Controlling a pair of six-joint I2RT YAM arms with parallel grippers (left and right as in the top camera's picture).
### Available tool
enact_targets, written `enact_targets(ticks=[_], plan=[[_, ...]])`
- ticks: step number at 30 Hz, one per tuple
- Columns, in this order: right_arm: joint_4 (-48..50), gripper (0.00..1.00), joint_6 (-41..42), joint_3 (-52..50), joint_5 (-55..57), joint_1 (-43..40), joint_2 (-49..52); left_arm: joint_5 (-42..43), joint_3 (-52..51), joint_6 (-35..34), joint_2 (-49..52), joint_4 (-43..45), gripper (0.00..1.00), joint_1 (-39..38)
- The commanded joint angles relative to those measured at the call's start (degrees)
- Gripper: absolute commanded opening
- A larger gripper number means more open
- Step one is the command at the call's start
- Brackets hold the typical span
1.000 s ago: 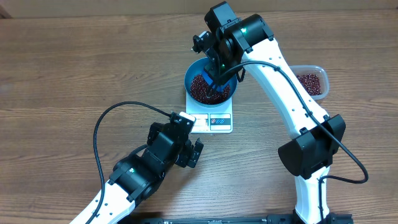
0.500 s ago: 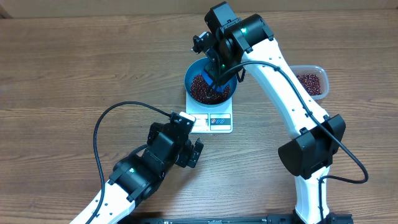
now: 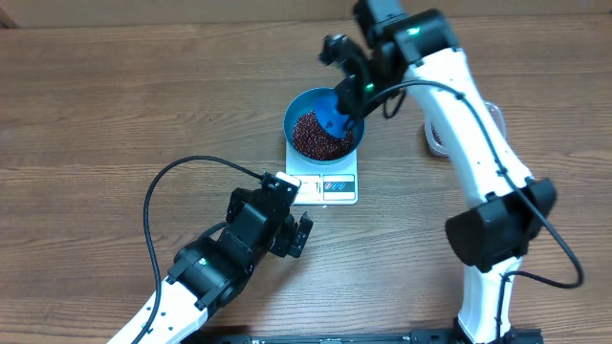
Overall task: Scoop item into bowl and weigh 150g on scale
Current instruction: 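Lift the scoop away from the bowl and carry it right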
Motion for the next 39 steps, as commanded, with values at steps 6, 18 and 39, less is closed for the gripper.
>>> enact_targets(ticks=[6, 18, 39], plan=[[-2.21, 0.04, -4.11, 2.05, -18.75, -9.57, -8.68, -0.98, -0.39, -1.01, 0.28, 0.02, 0.99, -0.35], [-10.23, 0.04, -5.88, 2.05, -26.34, -29.18, -9.81, -0.98, -0.39, -1.01, 0.28, 0.02, 1.00, -0.37], [-8.44, 0.04, 17.77, 1.81, 23.26, -29.29, -9.64, -0.98, -0.39, -1.01, 0.28, 0.02, 1.00, -0.35]])
